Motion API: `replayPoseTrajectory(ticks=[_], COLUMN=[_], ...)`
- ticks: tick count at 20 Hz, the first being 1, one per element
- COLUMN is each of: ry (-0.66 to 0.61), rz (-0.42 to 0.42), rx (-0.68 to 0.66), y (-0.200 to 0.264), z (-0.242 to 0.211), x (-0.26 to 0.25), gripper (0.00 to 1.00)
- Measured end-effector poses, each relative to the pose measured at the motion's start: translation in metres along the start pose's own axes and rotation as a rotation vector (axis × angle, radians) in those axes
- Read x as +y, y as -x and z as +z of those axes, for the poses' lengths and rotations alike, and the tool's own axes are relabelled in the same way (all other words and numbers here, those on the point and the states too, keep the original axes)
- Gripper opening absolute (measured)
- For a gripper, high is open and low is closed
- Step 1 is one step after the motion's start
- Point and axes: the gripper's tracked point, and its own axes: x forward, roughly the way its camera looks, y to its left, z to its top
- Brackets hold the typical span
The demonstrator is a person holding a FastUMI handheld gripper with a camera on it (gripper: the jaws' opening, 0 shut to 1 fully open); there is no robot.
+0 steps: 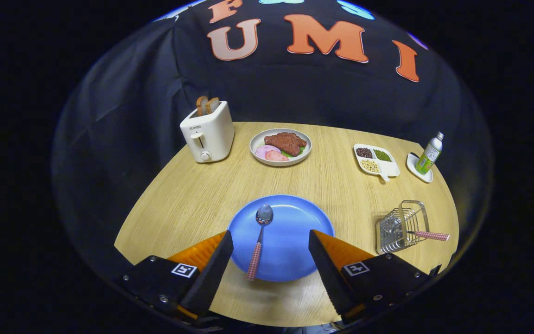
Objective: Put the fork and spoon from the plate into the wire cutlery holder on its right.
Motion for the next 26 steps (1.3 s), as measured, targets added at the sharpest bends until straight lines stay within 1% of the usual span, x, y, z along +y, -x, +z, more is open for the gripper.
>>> replayPoseTrajectory(ticks=[4, 9, 11, 13, 14, 15, 20, 21, 22, 23, 26], ry=[0.006, -0.053, -0.075, -0.075, -0.072, -0.07, -0.057, -0.055, -0.054, -0.05, -0.037], rz=[0.015, -0.005, -0.02, -0.04, -0.046, -0.05, -0.046, -0.044, -0.042, -0.043, -0.058], rx=[-0.005, -0.024, -0.015, -0.001, 0.004, 0.009, 0.046, 0.053, 0.057, 0.063, 0.071], y=[-0.02, -0.045, -0.055, -0.063, -0.066, -0.068, -0.078, -0.079, -0.08, -0.081, -0.082], z=[-0.022, -0.038, -0.046, -0.054, -0.058, -0.061, -0.075, -0.077, -0.078, -0.08, -0.082], x=[0.02, 0.023, 0.022, 0.019, 0.019, 0.019, 0.02, 0.021, 0.023, 0.022, 0.02], gripper=[0.98, 0.98, 0.93, 0.84, 0.78, 0.75, 0.55, 0.52, 0.45, 0.42, 0.23])
